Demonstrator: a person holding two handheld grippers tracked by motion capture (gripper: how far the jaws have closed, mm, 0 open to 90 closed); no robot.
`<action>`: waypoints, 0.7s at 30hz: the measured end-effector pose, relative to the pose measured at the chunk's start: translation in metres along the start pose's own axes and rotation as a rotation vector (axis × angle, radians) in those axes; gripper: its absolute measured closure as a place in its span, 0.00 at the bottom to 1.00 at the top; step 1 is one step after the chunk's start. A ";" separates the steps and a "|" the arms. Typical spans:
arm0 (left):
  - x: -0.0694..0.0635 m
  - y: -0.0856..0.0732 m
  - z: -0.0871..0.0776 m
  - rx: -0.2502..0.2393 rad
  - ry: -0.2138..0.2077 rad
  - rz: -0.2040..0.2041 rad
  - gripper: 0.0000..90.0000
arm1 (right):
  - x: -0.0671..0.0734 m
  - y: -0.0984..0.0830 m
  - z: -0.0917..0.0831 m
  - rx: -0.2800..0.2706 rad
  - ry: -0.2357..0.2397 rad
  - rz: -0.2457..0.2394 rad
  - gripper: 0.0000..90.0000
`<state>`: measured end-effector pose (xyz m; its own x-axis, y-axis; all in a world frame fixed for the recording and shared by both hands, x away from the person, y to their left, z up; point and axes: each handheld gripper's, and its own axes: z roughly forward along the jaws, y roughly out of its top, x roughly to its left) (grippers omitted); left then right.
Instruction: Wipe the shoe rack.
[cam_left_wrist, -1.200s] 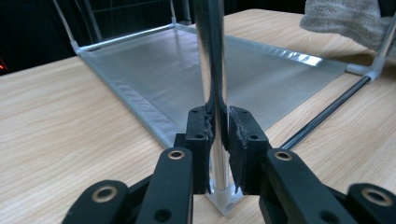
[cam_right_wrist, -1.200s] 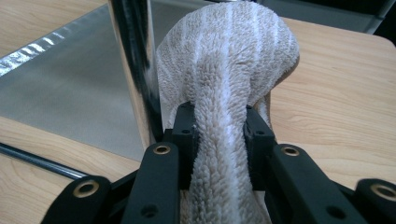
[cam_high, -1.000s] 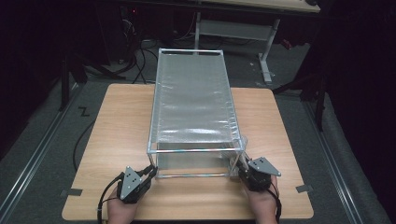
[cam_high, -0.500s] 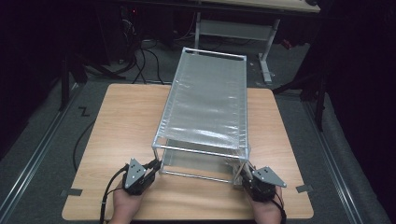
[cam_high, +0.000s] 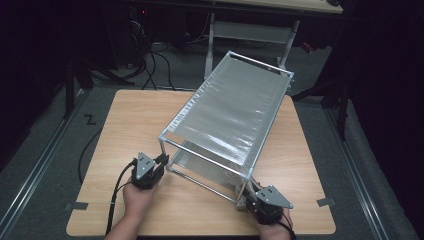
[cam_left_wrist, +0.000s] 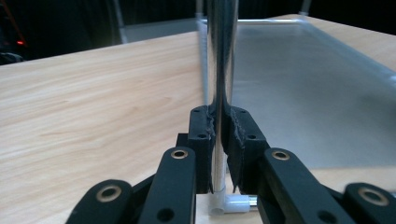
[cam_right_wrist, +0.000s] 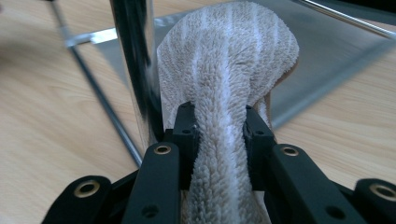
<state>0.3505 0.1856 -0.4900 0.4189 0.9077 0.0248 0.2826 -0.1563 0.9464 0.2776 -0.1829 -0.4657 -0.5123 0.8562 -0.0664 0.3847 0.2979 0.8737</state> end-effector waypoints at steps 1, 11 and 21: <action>0.003 0.000 0.001 0.001 0.008 -0.003 0.89 | 0.004 0.001 0.002 -0.003 0.012 -0.004 0.81; 0.028 0.003 0.002 0.059 0.111 -0.017 0.82 | 0.032 0.015 0.022 -0.012 0.122 -0.057 0.80; 0.013 -0.017 -0.054 0.030 0.050 -0.090 0.66 | 0.012 0.013 0.014 -0.038 0.080 -0.013 0.80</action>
<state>0.3040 0.2209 -0.4884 0.3476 0.9366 -0.0433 0.3432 -0.0842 0.9355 0.2876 -0.1629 -0.4620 -0.5776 0.8153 -0.0405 0.3486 0.2912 0.8909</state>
